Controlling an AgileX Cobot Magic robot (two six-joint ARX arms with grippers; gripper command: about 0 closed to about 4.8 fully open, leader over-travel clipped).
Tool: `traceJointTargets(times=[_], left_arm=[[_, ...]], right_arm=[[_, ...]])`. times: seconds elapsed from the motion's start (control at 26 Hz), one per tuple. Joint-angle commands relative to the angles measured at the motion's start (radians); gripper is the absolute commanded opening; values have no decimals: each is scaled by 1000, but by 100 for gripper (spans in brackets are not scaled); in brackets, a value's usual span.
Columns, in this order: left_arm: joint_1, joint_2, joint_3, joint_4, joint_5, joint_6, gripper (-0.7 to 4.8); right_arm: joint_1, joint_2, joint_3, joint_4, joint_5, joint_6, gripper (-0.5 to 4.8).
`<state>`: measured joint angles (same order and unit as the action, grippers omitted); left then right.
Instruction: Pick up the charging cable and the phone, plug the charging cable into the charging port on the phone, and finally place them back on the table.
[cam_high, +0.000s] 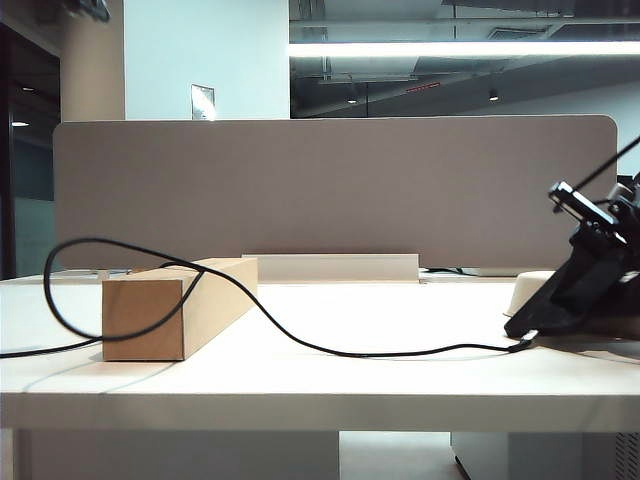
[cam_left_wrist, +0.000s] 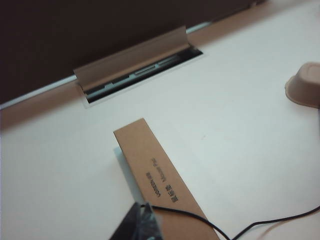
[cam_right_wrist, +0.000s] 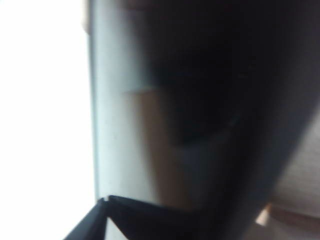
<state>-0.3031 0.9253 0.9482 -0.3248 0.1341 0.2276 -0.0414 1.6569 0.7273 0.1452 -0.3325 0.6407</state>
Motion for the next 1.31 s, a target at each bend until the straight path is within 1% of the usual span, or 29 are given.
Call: traceJointTargets(times=[0.04, 0.15, 0.19, 0.23, 0.35, 0.42, 0.65, 0.73, 0.81, 0.85, 1.04, 1.08, 1.12, 1.15, 1.19, 1.23, 1.31], left_arm=[[0, -36, 2, 20, 0, 0, -6], [0, -53, 2, 19, 0, 0, -6], [0, -58, 2, 13, 0, 0, -6], [0, -59, 2, 8, 0, 0, -6], [0, -60, 2, -12, 0, 1, -6], [0, -61, 2, -19, 0, 1, -6], [0, -61, 2, -19, 0, 8, -6], [0, -61, 2, -18, 1, 8, -6], [0, -61, 2, -17, 1, 16, -6], [0, -61, 2, -18, 1, 28, -6], [0, -61, 2, -19, 1, 28, -6], [0, -61, 2, -19, 1, 28, -6], [0, -61, -5, -21, 1, 27, -6], [0, -63, -14, -21, 1, 27, -6], [0, -63, -38, -16, 1, 26, -6], [0, -63, -50, -14, 1, 25, -6], [0, -63, -83, 7, 5, 23, -6]], right_arm=[[-6, 19, -20, -172, 111, -12, 229], [-11, 19, -20, -185, 113, -12, 263], [-12, 17, -20, -201, 113, -12, 287], [-13, 16, -20, -212, 113, -13, 293], [-18, 14, -20, -252, 110, -13, 352], [-23, 14, -20, -273, 103, -13, 371], [-28, -5, -20, -333, 57, -29, 371], [-28, -29, -20, -366, 60, -48, 371], [-37, -84, -20, -422, 89, -83, 370], [-37, -101, -20, -435, 90, -93, 370], [-41, -190, -20, -482, 92, -113, 366], [-41, -217, -20, -486, 92, -135, 345], [-41, -266, -20, -493, 95, -179, 252], [-41, -299, -20, -492, 95, -209, 185], [-41, -354, -20, -492, 121, -238, 117], [-41, -388, -20, -488, 142, -238, 98], [-41, -440, -20, -476, 157, -243, 79]])
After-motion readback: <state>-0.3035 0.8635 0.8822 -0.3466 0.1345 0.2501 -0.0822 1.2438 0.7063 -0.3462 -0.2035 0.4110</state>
